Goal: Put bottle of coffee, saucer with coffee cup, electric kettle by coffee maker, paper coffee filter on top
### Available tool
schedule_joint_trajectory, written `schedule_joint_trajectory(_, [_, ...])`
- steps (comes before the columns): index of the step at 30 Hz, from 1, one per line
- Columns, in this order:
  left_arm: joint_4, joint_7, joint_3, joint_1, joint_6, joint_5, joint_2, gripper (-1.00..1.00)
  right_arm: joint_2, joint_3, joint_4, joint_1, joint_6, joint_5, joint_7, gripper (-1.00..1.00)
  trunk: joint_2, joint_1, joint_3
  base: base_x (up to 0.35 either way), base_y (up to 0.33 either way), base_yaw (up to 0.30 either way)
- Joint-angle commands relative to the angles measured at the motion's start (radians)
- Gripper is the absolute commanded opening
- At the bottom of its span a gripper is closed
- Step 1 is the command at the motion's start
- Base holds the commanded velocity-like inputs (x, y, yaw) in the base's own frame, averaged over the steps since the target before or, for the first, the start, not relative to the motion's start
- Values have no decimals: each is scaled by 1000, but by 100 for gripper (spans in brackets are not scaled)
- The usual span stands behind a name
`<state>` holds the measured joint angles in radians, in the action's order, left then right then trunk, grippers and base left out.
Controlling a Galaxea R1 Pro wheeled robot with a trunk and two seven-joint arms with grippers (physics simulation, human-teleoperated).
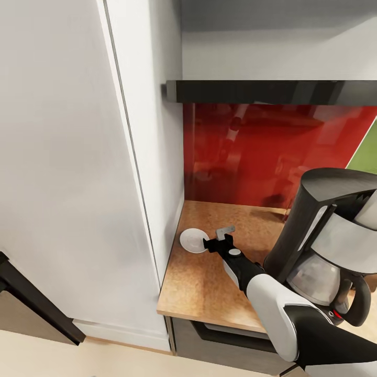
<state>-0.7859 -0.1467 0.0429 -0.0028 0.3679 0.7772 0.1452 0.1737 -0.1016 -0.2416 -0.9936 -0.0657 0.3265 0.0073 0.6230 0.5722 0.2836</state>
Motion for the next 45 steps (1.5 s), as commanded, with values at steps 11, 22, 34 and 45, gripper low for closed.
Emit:
schedule_joint_trajectory(11, [59, -3, -1, 5, -102, 5, 1, 100, 1, -6, 52, 0, -2, 10, 0, 100, 1, 0, 2, 0, 0, 0])
schedule_joint_trajectory(22, [93, -1, 10, 6, -119, 7, 5, 100, 1, -6, 53, 0, -2, 9, 0, 100, 1, 0, 2, 0, 0, 0])
schedule_joint_trajectory(34, [94, -1, 11, 6, -120, 7, 7, 100, 1, -6, 54, 0, -2, 9, 0, 100, 1, 0, 2, -58, 25, 0])
schedule_joint_trajectory(45, [94, -2, 11, 6, -121, 8, 7, 100, 1, -6, 54, 0, -2, 9, 0, 100, 1, 0, 2, -10, 3, 0])
